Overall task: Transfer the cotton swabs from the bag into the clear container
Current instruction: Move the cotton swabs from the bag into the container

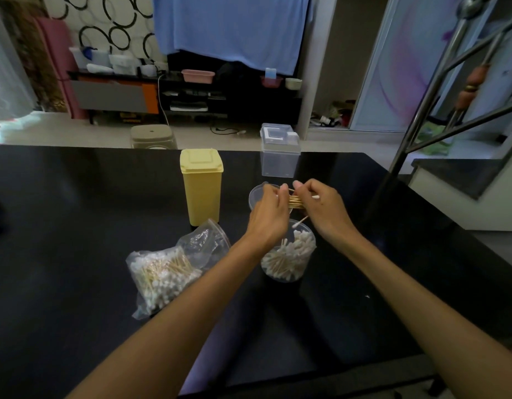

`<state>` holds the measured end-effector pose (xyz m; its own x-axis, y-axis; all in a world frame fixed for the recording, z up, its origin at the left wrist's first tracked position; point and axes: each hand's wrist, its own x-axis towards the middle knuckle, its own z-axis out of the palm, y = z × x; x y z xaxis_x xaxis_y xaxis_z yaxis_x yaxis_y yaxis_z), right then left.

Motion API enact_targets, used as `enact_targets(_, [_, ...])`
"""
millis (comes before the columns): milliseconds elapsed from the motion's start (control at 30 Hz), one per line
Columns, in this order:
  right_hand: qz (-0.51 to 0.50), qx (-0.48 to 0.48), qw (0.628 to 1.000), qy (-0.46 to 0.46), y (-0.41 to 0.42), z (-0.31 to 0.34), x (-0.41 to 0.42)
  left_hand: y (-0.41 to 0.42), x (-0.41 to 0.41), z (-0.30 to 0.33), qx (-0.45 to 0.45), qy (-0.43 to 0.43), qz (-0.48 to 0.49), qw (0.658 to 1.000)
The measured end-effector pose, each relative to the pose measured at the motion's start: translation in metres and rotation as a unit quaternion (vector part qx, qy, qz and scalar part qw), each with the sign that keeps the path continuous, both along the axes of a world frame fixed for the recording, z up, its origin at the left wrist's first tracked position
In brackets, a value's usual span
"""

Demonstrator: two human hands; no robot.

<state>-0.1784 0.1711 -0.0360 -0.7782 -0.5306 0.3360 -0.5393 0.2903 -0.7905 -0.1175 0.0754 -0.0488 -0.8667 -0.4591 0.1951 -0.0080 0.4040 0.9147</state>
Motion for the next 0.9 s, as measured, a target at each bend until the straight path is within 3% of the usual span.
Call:
enact_targets(133, [-0.063, -0.054, 0.996, 0.033, -0.001, -0.007, -0.001, 0.006, -0.001, 0.005, 0.006, -0.017, -0.019, 1.000])
enact_targets(233, [-0.090, -0.032, 0.995, 0.005, 0.000, -0.005, -0.004, -0.002, 0.003, 0.013, -0.033, -0.089, -0.072, 0.993])
enact_targets(333, [-0.105, -0.003, 0.994, -0.021, 0.005, -0.002, -0.011, -0.029, 0.010, 0.017, -0.106, -0.156, -0.020, 0.982])
enact_targets(400, [-0.120, 0.013, 0.993, -0.006, 0.008, 0.000, -0.014, -0.044, 0.017, 0.019, -0.109, -0.205, -0.005, 0.973])
enact_targets(533, [-0.148, 0.027, 0.986, 0.067, 0.001, -0.001, -0.007, -0.037, 0.028, 0.012, -0.096, -0.318, -0.108, 0.937])
enact_targets(700, [-0.116, 0.143, 0.968, 0.170, -0.004, -0.008, 0.008, -0.024, 0.026, -0.026, -0.004, -0.237, -0.101, 0.966])
enact_targets(900, [-0.094, 0.303, 0.944, 0.094, -0.007, 0.008, 0.005, -0.012, 0.035, -0.047, -0.017, -0.172, -0.069, 0.983])
